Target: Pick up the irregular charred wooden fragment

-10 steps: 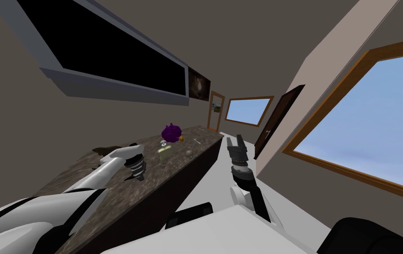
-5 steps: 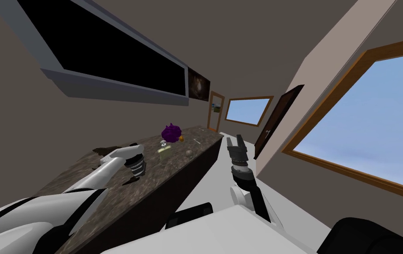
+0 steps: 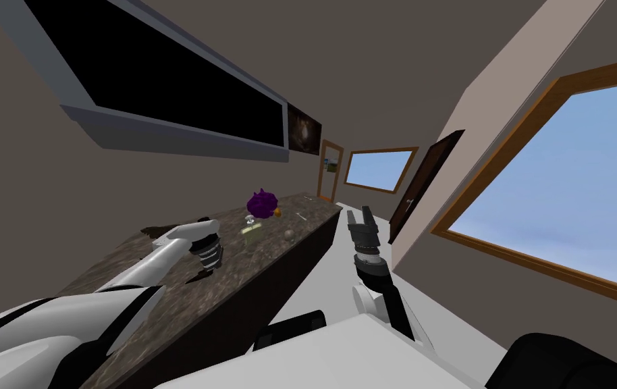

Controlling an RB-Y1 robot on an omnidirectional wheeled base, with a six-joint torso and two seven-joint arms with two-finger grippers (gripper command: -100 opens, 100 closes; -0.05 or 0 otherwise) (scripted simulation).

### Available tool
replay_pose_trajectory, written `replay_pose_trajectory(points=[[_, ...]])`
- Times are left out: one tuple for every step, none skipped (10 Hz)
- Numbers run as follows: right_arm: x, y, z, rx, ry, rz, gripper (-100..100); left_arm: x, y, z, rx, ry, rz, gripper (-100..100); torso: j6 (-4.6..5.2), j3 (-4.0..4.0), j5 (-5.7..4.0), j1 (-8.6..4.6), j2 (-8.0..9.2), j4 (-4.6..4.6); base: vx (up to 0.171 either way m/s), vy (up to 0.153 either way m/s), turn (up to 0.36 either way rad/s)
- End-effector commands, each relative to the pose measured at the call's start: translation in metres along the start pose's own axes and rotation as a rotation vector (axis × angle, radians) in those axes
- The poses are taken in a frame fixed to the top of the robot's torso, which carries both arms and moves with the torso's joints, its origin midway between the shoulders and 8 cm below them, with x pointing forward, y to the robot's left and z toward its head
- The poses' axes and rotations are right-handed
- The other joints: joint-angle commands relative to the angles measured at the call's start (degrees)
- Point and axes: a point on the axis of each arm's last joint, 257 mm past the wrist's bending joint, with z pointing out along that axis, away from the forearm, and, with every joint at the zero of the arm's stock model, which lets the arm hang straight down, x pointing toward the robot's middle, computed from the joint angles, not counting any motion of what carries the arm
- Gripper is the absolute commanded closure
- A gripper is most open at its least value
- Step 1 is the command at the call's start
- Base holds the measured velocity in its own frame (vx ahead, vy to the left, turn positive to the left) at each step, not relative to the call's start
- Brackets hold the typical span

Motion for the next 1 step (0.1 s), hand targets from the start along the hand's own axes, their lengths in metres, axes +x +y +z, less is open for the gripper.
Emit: replay_pose_trajectory(points=[[0.0, 0.0, 0.0, 0.0, 0.0, 0.0, 0, 0.0, 0.0, 0.0, 0.0, 0.0, 0.0, 0, 0.0, 0.0, 0.0, 0.0, 0.0, 0.0, 0.0, 0.0, 0.0]])
